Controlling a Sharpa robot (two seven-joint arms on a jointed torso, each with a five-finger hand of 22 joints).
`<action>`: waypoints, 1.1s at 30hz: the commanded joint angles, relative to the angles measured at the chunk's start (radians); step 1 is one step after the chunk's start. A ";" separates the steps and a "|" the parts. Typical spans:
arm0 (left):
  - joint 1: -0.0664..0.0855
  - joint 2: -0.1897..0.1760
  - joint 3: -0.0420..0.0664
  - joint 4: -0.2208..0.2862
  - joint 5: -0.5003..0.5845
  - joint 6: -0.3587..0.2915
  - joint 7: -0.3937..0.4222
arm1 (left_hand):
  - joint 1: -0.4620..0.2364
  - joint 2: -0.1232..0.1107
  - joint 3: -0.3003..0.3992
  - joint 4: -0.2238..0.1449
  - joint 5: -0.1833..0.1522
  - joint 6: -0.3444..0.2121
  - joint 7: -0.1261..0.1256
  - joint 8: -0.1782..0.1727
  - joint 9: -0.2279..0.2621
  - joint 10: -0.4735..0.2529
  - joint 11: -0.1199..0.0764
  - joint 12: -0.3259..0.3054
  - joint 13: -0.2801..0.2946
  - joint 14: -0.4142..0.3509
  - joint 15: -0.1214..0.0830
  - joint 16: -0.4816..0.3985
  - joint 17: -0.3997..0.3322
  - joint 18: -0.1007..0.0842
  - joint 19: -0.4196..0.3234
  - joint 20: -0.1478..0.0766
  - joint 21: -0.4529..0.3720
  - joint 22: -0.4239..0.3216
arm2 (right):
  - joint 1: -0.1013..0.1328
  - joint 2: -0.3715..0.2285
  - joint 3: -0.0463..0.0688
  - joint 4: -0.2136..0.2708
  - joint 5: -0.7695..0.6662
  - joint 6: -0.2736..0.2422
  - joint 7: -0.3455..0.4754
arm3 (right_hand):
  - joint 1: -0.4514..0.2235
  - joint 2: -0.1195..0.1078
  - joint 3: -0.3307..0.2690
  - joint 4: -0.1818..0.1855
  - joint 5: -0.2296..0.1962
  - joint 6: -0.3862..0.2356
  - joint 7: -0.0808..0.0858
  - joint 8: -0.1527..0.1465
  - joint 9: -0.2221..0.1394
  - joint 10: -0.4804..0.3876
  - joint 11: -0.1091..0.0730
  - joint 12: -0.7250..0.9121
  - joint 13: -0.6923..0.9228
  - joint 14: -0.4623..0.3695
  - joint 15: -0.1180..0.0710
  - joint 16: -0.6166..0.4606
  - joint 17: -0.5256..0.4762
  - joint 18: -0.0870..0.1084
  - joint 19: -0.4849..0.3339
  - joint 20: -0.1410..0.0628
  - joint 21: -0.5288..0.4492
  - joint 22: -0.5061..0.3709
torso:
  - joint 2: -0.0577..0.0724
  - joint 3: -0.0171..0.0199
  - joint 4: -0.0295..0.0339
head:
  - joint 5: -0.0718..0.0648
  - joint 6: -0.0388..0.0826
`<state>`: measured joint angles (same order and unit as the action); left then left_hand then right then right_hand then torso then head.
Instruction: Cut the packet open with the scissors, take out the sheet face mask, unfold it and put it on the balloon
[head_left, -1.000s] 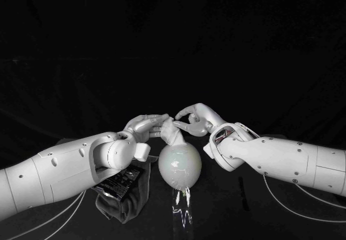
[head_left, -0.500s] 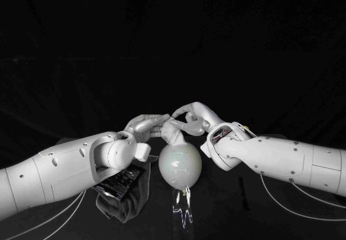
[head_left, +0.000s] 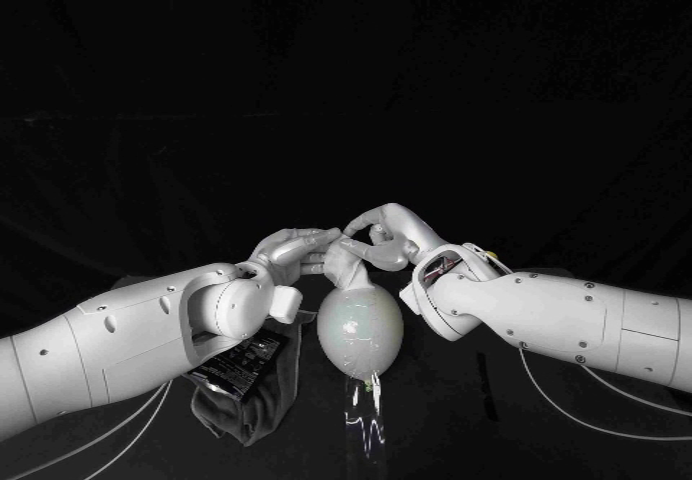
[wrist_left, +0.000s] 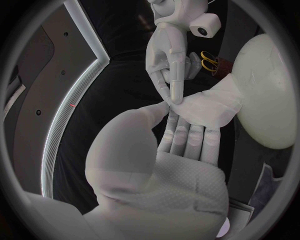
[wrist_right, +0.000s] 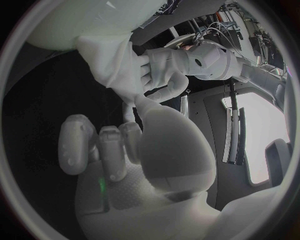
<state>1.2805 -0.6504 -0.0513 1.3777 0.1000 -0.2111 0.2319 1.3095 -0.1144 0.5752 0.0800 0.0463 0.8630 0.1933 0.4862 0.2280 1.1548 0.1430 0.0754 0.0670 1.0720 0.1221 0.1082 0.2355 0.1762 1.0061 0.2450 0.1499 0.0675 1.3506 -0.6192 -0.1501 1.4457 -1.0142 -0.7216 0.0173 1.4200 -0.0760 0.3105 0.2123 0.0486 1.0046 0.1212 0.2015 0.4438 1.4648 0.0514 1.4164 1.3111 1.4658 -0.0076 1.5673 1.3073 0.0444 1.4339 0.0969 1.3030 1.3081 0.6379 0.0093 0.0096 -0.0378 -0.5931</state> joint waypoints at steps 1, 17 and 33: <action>0.001 0.003 0.001 0.003 -0.006 0.023 0.009 | 0.008 0.001 0.001 0.006 0.003 0.008 0.002 0.002 0.000 0.007 0.001 0.003 0.001 0.002 -0.005 0.001 0.002 0.009 0.008 -0.001 -0.007 -0.002 | 0.000 0.001 0.000 0.000 -0.034 0.012 -0.012 | 0.028 0.012 0.011 -0.012 0.000 0.027 -0.010 0.014 0.007 0.033 -0.016 0.007 0.174 0.105 -0.015 0.003 0.264 0.012 0.010 -0.006 0.009 0.189 | 0.000 -0.0001 -0.0001 | 0.000 -0.001; 0.001 0.004 0.001 0.002 -0.007 0.026 0.006 | 0.008 0.002 0.000 0.007 0.003 0.012 0.000 0.002 0.001 0.012 -0.001 0.003 0.000 0.002 -0.006 0.001 0.002 0.009 0.009 -0.001 -0.008 -0.002 | -0.001 0.001 0.000 0.005 -0.064 -0.046 -0.025 | 0.049 0.021 0.059 -0.055 0.000 0.080 -0.053 0.091 0.052 0.062 -0.055 0.053 0.200 0.105 -0.052 0.003 0.264 0.003 0.034 -0.042 0.053 0.201 | 0.000 0.0000 0.0004 | -0.001 0.000; 0.001 -0.001 0.001 -0.006 -0.014 -0.011 0.003 | -0.011 -0.040 -0.034 0.035 0.003 -0.040 0.031 -0.058 -0.022 -0.054 0.026 -0.012 -0.003 -0.017 0.010 -0.010 0.006 0.008 -0.011 0.011 -0.029 -0.003 | -0.001 -0.014 0.001 0.032 -0.036 -0.077 -0.011 | 0.042 0.019 0.066 -0.055 0.000 0.080 -0.056 0.101 0.058 0.065 -0.058 0.058 0.203 0.105 -0.055 0.003 0.264 0.000 0.039 -0.046 0.063 0.204 | 0.000 0.0003 0.0003 | 0.000 0.001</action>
<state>1.2805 -0.6526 -0.0516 1.3711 0.0925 -0.2160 0.2298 1.2954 -0.1457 0.5416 0.1137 0.0463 0.8264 0.2109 0.4290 0.2073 1.1058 0.1699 0.0640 0.0635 1.0620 0.1319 0.1006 0.2406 0.1690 0.9987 0.2524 0.1267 0.0654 1.3493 -0.6323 -0.1495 1.4744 -1.0520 -0.7855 -0.0040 1.4637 -0.0578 0.3702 0.1585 0.0485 1.0809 0.0658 0.2984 0.5017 1.4665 0.0000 1.4717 1.3074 1.4666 -0.0542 1.5671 1.3073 0.0442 1.4659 0.0570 1.3618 1.3081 0.6374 0.0094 0.0098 -0.0385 -0.5924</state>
